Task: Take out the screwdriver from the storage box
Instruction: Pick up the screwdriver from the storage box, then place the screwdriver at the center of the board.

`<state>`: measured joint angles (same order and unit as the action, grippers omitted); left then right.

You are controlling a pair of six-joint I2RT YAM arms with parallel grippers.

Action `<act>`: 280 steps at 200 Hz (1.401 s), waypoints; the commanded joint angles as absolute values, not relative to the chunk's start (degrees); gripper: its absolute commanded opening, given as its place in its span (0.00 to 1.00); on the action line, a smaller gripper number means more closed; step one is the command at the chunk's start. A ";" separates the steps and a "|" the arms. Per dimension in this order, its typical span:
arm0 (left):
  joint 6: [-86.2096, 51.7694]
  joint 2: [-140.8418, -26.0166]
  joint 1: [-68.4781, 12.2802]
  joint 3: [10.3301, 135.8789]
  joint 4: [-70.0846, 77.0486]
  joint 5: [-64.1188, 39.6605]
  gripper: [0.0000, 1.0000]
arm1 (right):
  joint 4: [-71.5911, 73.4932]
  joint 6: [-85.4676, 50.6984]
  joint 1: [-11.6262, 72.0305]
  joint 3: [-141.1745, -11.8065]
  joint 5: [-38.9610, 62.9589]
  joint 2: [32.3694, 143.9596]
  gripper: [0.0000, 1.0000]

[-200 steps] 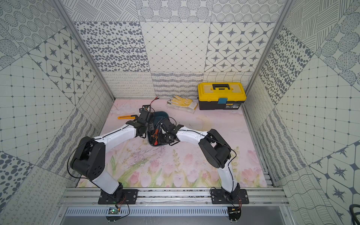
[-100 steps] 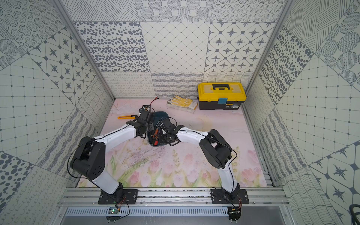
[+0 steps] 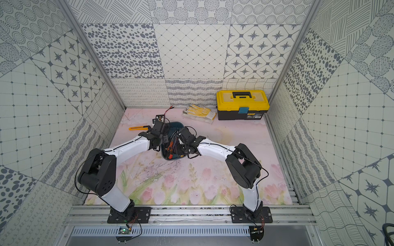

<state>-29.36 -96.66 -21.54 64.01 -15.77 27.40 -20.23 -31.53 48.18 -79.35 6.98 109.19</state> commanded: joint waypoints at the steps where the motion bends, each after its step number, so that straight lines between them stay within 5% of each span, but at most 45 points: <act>1: -29.53 -96.87 -21.27 64.80 -12.22 30.20 0.00 | -17.78 -29.09 46.55 -78.20 4.95 104.90 0.00; 113: -27.02 -95.98 -20.92 64.97 -12.19 29.64 0.00 | -31.01 -17.83 28.49 -71.77 1.06 94.26 0.00; 280: -25.75 -94.92 -20.57 64.17 -12.66 28.48 0.00 | -35.42 -19.08 24.83 -66.73 -0.70 103.64 0.00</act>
